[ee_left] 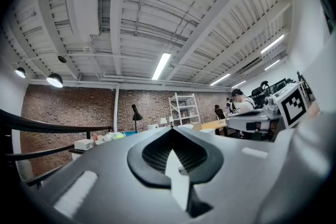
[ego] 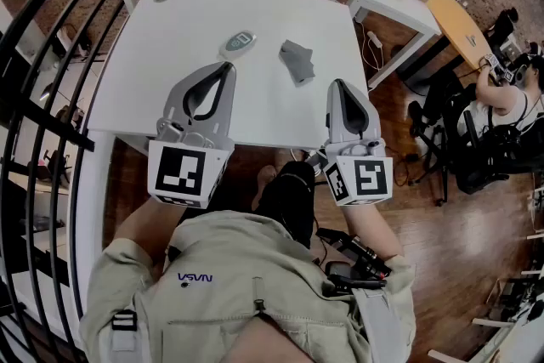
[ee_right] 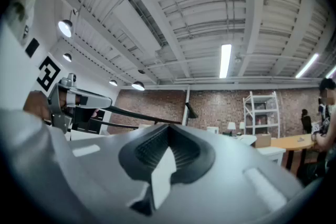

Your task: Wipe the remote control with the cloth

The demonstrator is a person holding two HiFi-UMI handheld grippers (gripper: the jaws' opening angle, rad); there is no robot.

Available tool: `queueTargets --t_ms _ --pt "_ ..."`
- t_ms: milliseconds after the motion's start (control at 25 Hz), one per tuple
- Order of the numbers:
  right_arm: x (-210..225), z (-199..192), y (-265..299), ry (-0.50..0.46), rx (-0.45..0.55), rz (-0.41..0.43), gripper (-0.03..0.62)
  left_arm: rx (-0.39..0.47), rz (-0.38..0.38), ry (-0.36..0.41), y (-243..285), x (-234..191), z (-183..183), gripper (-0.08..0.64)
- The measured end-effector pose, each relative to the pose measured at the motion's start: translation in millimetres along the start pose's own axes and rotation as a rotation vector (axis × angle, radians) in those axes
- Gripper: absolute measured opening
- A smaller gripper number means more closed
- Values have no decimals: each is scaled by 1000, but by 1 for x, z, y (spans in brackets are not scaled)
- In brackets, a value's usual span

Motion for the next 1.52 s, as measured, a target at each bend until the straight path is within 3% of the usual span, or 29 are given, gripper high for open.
queueTargets --t_ms 200,280,640,920,1120,1280,1520 --pt "-7 -9 4 -58 -46 157 3 -10 -11 24 18 -6 -6 0" --pt "-4 -12 11 -91 -86 174 3 -17 -3 20 25 -8 -10 0" --pt "10 -9 65 -78 -109 117 3 -64 -3 15 59 -20 -42 0" --pt "41 -52 101 -55 -172 27 3 -81 26 -47 96 -45 -60 0" --pt "63 -87 127 -53 -237 4 5 -163 58 -82 122 -67 -97 0" --pt "71 -111 143 -53 -298 7 69 -230 49 -93 141 -81 -130 9" --pt "81 -146 155 -40 -397 36 151 -324 1 -139 154 -87 -176 140"
Point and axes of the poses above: the fingertips, and each gripper's own axes: y forward along the fingers, x to its right, z out of its top, the point moved 2 cm from there along -y, backward along the fingers, and after that the axes turned 10 degrees about x, right-handed, at the moved point
